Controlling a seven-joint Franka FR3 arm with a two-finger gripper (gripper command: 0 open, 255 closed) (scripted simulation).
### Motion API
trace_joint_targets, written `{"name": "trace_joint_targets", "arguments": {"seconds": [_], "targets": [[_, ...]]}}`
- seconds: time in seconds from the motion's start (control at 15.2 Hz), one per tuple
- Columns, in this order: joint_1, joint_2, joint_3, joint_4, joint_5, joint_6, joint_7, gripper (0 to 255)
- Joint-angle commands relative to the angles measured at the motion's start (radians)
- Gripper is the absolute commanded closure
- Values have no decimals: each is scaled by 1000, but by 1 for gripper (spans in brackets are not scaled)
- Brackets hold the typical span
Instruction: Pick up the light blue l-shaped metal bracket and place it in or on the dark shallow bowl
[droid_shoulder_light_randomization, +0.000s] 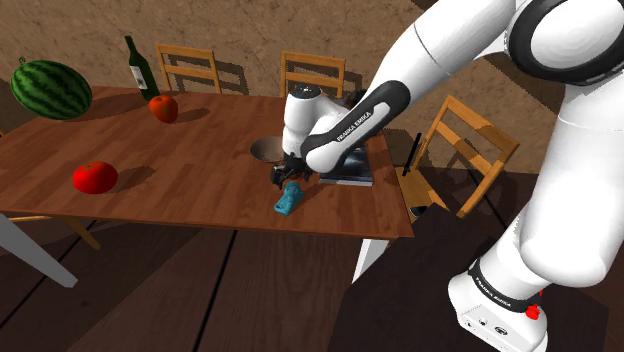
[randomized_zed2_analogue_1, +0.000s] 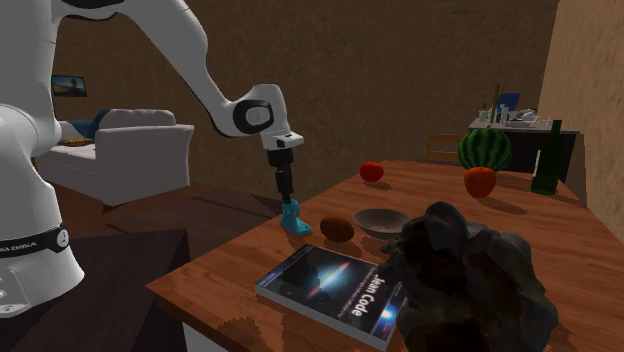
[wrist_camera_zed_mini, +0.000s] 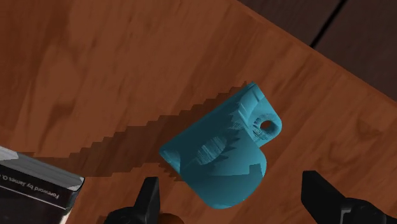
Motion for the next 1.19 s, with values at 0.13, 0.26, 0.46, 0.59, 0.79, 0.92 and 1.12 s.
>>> {"name": "trace_joint_targets", "arguments": {"seconds": [0.13,0.26,0.46,0.59,0.79,0.92,1.12], "targets": [[13,55,-19,16,-31,38,24,0],[20,89,-30,26,-47,61,36,0],[20,89,-31,26,-47,61,36,0],[20,89,-31,26,-47,61,36,0],[20,89,-31,26,-47,61,36,0],[20,89,-31,26,-47,61,36,255],[20,89,-31,27,-47,61,35,255]]}}
